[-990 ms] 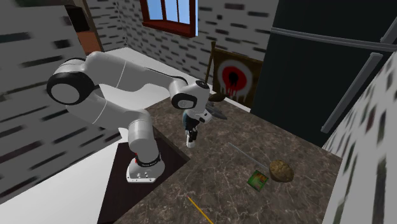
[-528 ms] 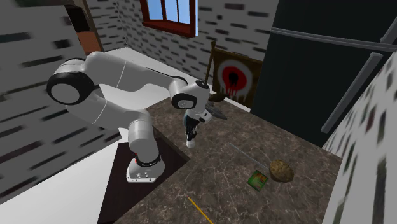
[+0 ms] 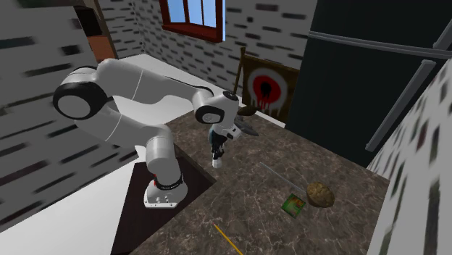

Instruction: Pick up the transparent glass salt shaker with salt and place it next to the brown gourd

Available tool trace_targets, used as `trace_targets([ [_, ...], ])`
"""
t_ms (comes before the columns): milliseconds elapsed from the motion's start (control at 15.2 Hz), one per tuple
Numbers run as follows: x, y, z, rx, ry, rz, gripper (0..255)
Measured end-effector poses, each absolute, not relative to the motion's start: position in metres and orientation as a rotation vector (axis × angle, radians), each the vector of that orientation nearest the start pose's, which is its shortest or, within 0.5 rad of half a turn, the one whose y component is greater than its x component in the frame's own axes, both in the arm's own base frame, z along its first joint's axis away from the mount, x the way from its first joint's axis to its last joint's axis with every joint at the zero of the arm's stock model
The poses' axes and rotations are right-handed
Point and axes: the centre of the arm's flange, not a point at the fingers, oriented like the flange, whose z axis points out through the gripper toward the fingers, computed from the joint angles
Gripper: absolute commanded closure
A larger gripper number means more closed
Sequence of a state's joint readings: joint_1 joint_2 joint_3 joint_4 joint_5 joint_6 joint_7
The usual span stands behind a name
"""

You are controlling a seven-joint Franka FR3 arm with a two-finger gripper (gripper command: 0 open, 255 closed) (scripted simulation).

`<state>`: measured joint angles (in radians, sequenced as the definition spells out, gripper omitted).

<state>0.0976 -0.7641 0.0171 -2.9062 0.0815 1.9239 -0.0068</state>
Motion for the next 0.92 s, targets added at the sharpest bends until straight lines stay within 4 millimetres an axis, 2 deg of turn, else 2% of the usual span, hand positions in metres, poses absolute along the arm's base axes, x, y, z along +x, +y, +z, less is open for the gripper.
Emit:
trace_targets([
  [924, 0.269, 0.036, 0.429, -3.070, -0.121, 0.340, 255],
])
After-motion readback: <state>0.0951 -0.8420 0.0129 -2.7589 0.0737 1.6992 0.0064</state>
